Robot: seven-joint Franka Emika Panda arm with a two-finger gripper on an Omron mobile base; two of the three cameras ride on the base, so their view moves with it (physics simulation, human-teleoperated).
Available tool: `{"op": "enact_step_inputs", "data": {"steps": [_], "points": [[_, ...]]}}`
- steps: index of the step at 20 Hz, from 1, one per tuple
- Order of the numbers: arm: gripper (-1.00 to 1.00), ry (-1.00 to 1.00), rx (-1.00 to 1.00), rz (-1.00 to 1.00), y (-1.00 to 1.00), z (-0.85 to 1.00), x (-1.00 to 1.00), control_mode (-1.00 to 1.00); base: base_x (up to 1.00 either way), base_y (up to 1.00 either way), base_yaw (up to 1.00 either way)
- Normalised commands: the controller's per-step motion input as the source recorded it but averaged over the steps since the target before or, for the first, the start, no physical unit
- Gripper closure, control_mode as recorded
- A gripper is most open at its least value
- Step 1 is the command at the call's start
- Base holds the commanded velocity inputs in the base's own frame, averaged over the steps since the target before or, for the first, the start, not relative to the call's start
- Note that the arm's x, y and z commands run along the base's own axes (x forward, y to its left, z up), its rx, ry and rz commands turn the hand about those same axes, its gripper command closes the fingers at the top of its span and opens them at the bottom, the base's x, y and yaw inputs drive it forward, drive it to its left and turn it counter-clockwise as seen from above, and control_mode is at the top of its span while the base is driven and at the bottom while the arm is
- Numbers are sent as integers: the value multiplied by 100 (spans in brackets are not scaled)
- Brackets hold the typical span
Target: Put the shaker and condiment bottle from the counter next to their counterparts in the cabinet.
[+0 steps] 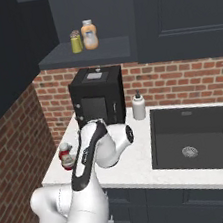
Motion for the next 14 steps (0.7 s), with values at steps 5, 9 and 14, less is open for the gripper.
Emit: {"op": "enact_step_inputs", "data": {"steps": [5, 9, 14], "points": [[-100, 0, 3, 51, 0, -28, 0, -100, 0, 0, 0], [-100, 0, 0, 2, 0, 0, 0, -100, 0, 0, 0], [-100, 0, 1, 0, 5, 0, -1, -100, 0, 0, 0]]}}
